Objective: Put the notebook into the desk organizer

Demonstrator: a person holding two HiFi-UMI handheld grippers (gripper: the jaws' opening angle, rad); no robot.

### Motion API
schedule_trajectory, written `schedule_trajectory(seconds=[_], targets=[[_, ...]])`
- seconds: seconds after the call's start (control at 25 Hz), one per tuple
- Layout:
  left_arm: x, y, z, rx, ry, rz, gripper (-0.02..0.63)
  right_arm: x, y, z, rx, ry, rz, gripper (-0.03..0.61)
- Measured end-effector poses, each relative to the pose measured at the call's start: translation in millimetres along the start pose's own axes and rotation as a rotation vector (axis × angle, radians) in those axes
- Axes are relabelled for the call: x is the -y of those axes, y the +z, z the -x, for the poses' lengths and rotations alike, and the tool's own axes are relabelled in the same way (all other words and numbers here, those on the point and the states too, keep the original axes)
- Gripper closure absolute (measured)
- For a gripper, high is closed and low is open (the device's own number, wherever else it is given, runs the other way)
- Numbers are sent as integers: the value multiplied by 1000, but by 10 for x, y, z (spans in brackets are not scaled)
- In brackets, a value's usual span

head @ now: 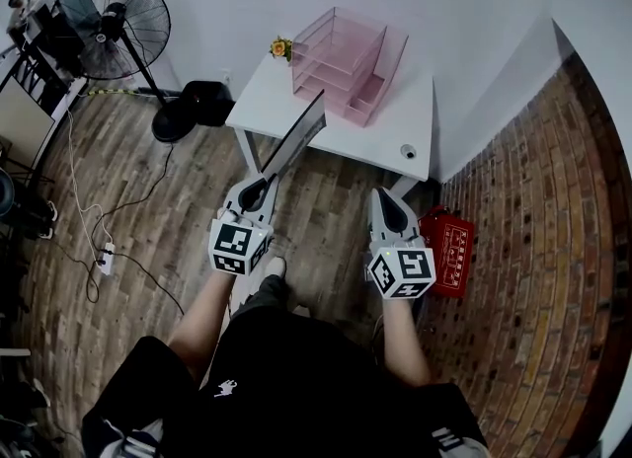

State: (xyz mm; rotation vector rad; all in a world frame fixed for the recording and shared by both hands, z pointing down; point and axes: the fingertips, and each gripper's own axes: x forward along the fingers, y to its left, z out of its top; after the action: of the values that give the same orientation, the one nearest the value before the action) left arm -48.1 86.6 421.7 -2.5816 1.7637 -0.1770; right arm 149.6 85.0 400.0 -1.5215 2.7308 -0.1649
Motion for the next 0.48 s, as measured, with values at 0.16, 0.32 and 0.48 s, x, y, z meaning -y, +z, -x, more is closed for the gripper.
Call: schedule_trajectory(seconds=[0.16,0.32,0.48], targets=[[-117,-28,-162,-7,-6,-4,603,42,-4,-206,-9,4,-7,575],[-258,-69,-358,-19,-12,0,603,99,-7,-446,-18,1,-7,575],[-419,-160,-601,-39,-29,21,603,178,-17,-707,-27,-16,-10,575]])
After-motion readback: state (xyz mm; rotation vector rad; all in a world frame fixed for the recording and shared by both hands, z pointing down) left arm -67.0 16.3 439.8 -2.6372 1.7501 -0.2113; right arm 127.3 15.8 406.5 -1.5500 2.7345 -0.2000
